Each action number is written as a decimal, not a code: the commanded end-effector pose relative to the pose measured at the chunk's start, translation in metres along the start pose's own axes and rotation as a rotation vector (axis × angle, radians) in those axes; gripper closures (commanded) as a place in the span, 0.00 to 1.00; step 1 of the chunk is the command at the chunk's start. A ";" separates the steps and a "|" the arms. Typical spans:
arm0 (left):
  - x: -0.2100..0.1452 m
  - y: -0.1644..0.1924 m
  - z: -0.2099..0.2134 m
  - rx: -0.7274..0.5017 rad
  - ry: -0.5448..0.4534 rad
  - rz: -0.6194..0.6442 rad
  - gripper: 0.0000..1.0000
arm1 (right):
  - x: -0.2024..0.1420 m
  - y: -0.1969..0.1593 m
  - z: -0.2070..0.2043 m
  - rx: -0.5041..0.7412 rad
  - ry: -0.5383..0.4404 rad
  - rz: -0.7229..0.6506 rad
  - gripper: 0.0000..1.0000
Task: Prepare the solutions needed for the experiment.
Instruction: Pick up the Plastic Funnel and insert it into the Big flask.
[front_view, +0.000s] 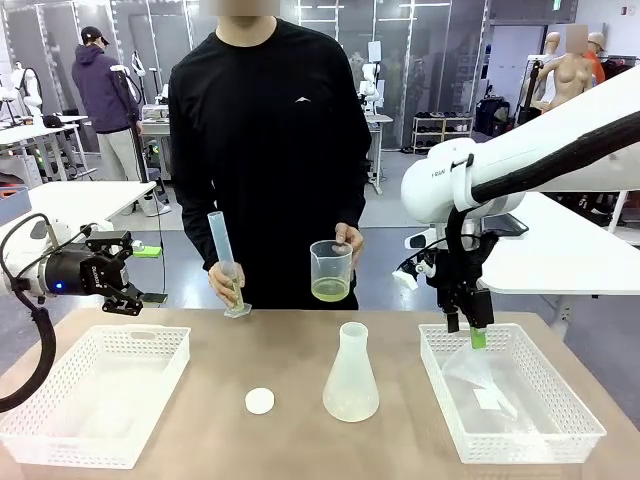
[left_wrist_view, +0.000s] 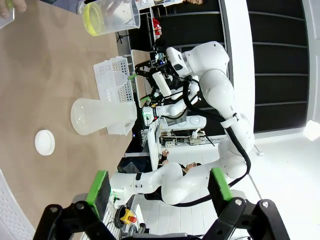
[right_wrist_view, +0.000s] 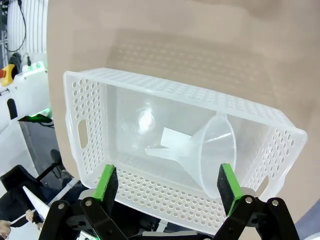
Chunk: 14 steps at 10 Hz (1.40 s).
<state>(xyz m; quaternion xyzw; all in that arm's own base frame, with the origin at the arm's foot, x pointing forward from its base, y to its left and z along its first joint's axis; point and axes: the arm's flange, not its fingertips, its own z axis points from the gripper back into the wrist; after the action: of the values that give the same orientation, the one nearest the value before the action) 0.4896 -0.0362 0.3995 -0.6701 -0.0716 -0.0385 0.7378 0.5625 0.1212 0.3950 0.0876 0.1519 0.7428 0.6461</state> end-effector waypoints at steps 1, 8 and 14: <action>0.000 -0.002 -0.001 0.005 -0.002 0.010 0.00 | -0.004 -0.024 0.008 0.051 0.032 0.005 0.00; 0.000 -0.002 -0.001 0.005 -0.002 0.010 0.00 | -0.018 -0.043 -0.022 0.148 0.059 0.023 0.00; 0.000 -0.002 -0.001 0.005 -0.002 0.010 0.00 | -0.022 -0.041 -0.045 0.152 0.079 0.030 0.00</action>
<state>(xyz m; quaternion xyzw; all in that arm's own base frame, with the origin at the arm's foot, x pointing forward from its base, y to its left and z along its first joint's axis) 0.4896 -0.0363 0.3995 -0.6701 -0.0716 -0.0385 0.7378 0.5898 0.1019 0.3419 0.1210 0.2351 0.7285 0.6319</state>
